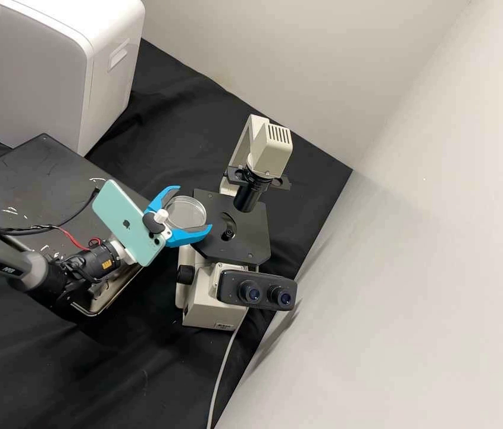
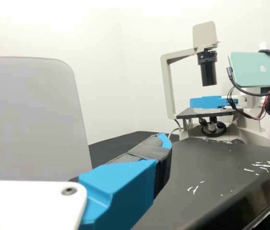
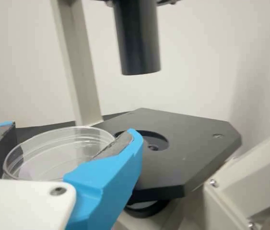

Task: Place the petri dish on the microscope

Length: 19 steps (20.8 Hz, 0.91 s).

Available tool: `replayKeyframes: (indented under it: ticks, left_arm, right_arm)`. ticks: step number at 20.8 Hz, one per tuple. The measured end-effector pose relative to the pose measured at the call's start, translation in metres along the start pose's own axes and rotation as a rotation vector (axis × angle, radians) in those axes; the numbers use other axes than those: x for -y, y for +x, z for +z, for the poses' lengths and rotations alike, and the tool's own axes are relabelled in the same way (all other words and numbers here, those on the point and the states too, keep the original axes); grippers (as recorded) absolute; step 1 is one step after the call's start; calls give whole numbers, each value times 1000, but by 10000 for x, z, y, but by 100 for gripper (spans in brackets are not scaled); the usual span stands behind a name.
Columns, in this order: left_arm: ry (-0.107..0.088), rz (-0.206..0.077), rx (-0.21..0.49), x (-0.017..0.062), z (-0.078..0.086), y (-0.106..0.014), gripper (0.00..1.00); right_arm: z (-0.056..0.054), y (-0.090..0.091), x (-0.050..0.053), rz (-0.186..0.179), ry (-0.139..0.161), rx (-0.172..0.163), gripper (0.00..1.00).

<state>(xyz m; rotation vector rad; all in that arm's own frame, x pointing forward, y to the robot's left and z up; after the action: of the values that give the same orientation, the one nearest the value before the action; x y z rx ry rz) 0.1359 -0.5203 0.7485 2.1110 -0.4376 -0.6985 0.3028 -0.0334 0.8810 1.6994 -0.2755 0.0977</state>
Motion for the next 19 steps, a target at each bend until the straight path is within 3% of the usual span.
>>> replayKeyframes:
  ticks: [4, 9, 16, 19]
  left_arm:
    - [0, -7, -1, 12, -1, 4, 100]
    - [0, -7, -1, 12, -1, 4, 100]
    - [0, -9, -1, 15, -2, 5, 100]
    - [0, -9, -1, 15, -2, 5, 100]
  right_arm:
    - [95, 100, -30, 8, 2, 34, 0]
    - [167, 213, -64, 24, 2, 43, 0]
    - [283, 404, -29, 40, 11, 66, 0]
    - [331, 493, -32, 61, -15, 78, 0]
